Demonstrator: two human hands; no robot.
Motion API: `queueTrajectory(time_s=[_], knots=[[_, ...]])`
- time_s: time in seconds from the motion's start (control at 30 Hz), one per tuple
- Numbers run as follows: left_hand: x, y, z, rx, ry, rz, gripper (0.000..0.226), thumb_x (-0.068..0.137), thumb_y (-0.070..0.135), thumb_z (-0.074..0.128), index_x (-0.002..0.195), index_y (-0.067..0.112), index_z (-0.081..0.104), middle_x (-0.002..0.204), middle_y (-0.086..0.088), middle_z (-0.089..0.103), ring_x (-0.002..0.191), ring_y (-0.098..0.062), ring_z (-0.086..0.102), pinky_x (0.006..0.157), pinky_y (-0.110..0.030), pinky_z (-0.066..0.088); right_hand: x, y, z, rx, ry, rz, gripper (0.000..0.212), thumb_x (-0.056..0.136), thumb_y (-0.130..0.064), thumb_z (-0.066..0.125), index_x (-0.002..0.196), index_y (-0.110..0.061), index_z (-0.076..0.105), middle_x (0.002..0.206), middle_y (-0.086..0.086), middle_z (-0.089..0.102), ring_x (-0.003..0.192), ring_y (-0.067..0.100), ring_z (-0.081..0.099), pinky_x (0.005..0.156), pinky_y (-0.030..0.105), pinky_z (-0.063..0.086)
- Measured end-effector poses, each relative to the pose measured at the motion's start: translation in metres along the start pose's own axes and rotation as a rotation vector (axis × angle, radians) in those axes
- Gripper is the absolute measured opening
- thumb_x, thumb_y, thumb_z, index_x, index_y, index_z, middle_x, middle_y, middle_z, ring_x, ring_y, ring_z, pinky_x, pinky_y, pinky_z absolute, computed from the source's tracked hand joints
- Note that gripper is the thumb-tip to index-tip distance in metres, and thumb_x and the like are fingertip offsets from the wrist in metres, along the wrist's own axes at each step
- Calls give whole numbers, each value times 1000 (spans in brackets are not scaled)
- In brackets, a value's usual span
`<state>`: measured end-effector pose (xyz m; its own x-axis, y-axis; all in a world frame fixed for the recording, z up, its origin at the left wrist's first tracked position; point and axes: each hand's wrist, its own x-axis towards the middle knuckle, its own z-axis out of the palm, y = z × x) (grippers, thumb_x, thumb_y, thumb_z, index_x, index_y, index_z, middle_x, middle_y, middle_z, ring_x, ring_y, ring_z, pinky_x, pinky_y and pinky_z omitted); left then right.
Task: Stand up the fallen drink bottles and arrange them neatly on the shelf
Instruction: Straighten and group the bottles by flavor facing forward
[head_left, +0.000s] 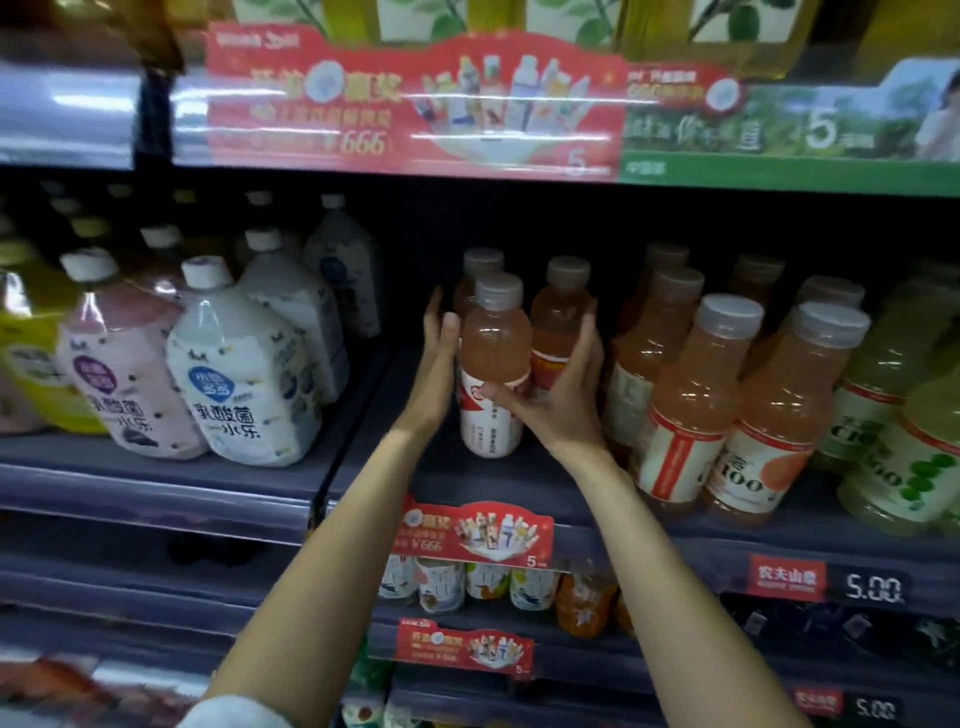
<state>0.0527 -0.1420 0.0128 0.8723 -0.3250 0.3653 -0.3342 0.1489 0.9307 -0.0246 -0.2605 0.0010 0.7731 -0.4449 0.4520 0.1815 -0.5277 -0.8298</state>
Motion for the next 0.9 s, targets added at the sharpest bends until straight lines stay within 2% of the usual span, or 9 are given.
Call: queueTrajectory(time_s=[0.1, 0.3, 0.4, 0.47, 0.53, 0.67, 0.73, 0.83, 0.9], knots=[[-2, -3, 2, -1, -44, -46, 106, 70, 88, 43, 151, 23, 21, 143, 2, 48, 127, -6, 51, 106, -32, 43, 0, 2, 3, -26, -64, -33, 134, 53, -50, 86, 145, -40, -10, 152, 1, 1, 142, 16, 8, 110, 34, 22], [-14, -7, -11, 60, 115, -3, 95, 71, 90, 38, 146, 35, 23, 146, 2, 35, 131, -12, 45, 110, -46, 39, -5, -2, 14, -28, -104, -100, 129, 55, -48, 86, 138, -49, -12, 151, -2, 0, 141, 13, 6, 109, 33, 24], [-21, -5, -18, 120, 180, -11, 108, 61, 98, 30, 150, 37, 15, 151, 1, 29, 139, -16, 28, 116, -42, 25, -10, -10, 21, -2, -150, -103, 128, 57, -42, 88, 138, -50, -10, 151, -6, -1, 133, 1, 8, 105, 26, 24], [-25, -3, -23, 168, 214, -30, 117, 52, 103, 21, 151, 39, 13, 156, -3, 23, 143, -18, 14, 110, -32, 15, -13, -15, 27, 19, -175, -116, 126, 56, -43, 87, 138, -53, -9, 150, -8, -1, 136, 6, 13, 106, 30, 28], [-29, -3, -31, 177, 261, -29, 118, 50, 103, 20, 150, 41, 15, 155, -5, 23, 143, -17, 10, 107, -31, 15, -17, -18, 33, 43, -199, -119, 124, 58, -43, 87, 138, -53, -6, 150, -10, -1, 140, 11, 11, 108, 31, 27], [-37, -4, -44, 189, 295, -16, 93, 70, 89, 27, 149, 40, 18, 154, 5, 26, 143, -17, 16, 117, -44, 17, -29, -22, 46, 19, -205, -147, 115, 65, -42, 83, 147, -35, 3, 153, -2, -2, 144, 17, 4, 111, 31, 23], [-39, -6, -50, 158, 268, -4, 81, 76, 86, 32, 146, 47, 19, 155, 10, 26, 143, -12, 23, 118, -48, 21, -33, -25, 50, 8, -187, -143, 109, 69, -40, 80, 149, -25, 8, 154, 3, -1, 144, 18, 5, 110, 28, 22], [-46, -2, -58, 141, 201, -32, 63, 80, 82, 38, 136, 63, 19, 156, 10, 27, 142, -7, 28, 118, -42, 25, -40, -29, 52, 15, -144, -125, 103, 73, -36, 79, 149, -19, 12, 154, 5, 4, 144, 19, 11, 109, 27, 25], [-51, 2, -61, 151, 155, -44, 62, 88, 69, 43, 142, 56, 16, 156, 8, 30, 140, -5, 32, 116, -31, 28, -43, -31, 49, 8, -132, -135, 103, 73, -37, 79, 149, -18, 13, 153, 6, 8, 143, 20, 13, 109, 29, 27]])
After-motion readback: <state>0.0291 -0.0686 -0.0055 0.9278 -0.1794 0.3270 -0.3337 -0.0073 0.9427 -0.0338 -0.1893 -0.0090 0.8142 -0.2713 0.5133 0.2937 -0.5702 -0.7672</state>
